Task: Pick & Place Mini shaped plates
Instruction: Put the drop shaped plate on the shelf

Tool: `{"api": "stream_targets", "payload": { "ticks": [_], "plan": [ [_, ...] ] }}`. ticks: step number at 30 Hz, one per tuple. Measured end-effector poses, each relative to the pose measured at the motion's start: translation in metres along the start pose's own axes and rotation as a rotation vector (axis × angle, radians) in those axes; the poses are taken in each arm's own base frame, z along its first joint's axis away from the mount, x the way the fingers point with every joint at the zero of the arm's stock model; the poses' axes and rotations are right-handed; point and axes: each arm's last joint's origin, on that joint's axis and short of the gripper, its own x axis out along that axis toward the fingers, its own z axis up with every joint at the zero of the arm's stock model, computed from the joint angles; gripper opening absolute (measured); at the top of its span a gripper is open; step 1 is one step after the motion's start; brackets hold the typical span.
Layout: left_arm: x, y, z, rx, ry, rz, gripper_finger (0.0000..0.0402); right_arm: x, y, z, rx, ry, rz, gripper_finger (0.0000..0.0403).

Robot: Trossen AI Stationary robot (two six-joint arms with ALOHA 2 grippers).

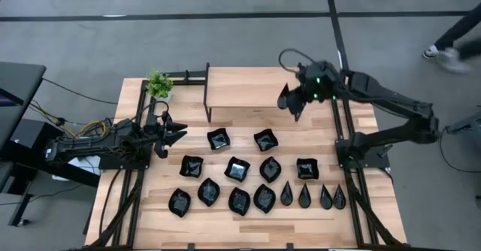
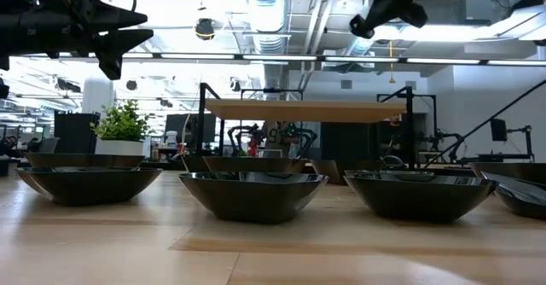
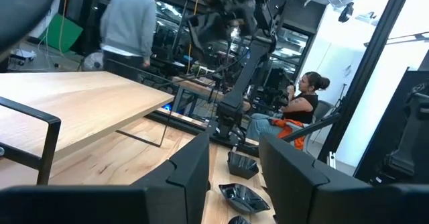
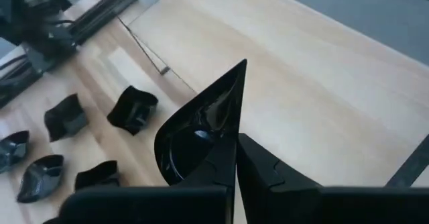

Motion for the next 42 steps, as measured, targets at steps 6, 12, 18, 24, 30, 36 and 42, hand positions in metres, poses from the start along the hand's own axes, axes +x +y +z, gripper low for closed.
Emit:
{"api": "stream_targets", "payload": {
  "ticks": [6,12,18,24,30,36,42],
  "plan": [
    [0.0,-0.001,0.0,0.031,0.006,-0.023,0.0132,0.007,-0.013,0.035,0.022,0.095,-0.046,0.0001],
    [0.0,-0.003,-0.001,0.056,0.036,-0.12,0.0132,0.03,-0.022,0.061,0.035,0.218,-0.054,0.0001],
    [0.004,-0.002,-0.007,0.052,0.098,-0.111,0.0132,0.059,-0.035,0.081,0.067,0.327,-0.011,0.0001],
    [0.009,0.002,-0.019,0.04,0.208,-0.08,0.0132,0.079,-0.054,0.087,0.102,0.439,-0.046,0.0001],
    [0.011,0.003,-0.022,0.038,0.236,-0.072,0.0132,0.099,-0.067,0.085,0.127,0.516,-0.072,0.0001],
    [0.011,0.002,-0.021,0.038,0.224,-0.075,0.0132,0.12,-0.072,0.081,0.141,0.576,-0.083,0.0001],
    [0.011,0.002,-0.02,0.038,0.22,-0.076,0.0132,0.135,-0.081,0.079,0.151,0.617,-0.098,0.0001]
  ]
}}
